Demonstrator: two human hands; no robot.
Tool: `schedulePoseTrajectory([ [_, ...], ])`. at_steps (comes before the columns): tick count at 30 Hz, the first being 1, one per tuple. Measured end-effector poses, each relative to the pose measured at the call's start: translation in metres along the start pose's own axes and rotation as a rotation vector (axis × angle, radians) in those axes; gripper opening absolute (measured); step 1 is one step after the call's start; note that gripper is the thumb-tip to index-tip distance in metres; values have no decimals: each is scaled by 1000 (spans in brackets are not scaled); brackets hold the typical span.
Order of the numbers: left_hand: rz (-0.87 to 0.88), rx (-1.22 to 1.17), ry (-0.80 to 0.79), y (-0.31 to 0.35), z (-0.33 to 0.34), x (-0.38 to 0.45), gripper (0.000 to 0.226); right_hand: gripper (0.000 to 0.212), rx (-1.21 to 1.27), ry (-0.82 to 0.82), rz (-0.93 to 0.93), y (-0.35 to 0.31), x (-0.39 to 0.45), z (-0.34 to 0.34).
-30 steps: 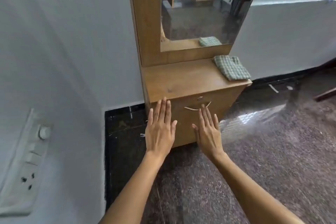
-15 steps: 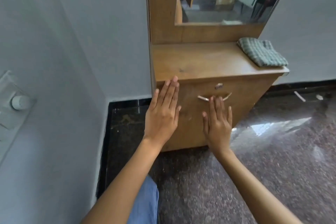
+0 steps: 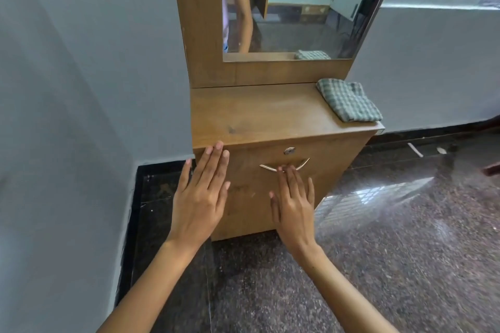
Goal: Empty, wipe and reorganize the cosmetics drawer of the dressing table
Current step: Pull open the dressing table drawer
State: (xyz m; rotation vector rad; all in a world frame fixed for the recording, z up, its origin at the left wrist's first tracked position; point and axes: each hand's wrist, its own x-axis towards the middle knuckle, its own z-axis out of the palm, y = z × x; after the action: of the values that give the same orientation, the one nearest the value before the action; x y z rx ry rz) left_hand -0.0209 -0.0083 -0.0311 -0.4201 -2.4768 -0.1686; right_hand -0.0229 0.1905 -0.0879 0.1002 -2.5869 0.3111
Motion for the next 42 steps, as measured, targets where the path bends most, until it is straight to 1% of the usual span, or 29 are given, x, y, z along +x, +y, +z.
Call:
schedulePoseTrajectory([
  [4, 10, -65, -39, -1, -13, 0, 54, 44, -18, -33, 22, -5, -13, -18],
  [7, 44, -105, -60, 0, -23, -7, 53, 42, 7, -28, 18, -6, -33, -32],
  [9, 89, -157, -38, 4, -34, -16, 49, 41, 82, 8, 42, -9, -48, -46],
  [12, 85, -348, -31, 8, -54, -28, 43, 42, 258, 145, 117, -20, -59, -78],
  [13, 86, -425, -58, 7, -61, -28, 42, 43, 278, 180, 108, -24, -56, -90],
  [15, 137, -554, -148, 4, -69, -23, 42, 42, 240, 190, 25, -30, -44, -109],
  [18, 197, -646, -235, 3, -76, -12, 43, 44, 119, 88, -112, -29, -21, -116],
  [21, 203, -635, -248, 7, -82, -15, 41, 50, 66, -29, -169, -17, -23, -112],
  [23, 203, -618, -225, 11, -84, -23, 38, 49, 85, -41, -171, -12, -31, -113],
  [27, 169, -656, -135, 23, -89, -42, 31, 46, 144, 23, -142, -14, -47, -125],
  [33, 201, -664, -52, 43, -105, -71, 23, 45, 222, 124, -140, -14, -83, -144],
  [37, 233, -681, -66, 52, -117, -85, 19, 43, 242, 144, -136, -12, -105, -153],
  [42, 245, -701, -99, 58, -126, -93, 25, 41, 245, 145, -130, -11, -118, -161],
])
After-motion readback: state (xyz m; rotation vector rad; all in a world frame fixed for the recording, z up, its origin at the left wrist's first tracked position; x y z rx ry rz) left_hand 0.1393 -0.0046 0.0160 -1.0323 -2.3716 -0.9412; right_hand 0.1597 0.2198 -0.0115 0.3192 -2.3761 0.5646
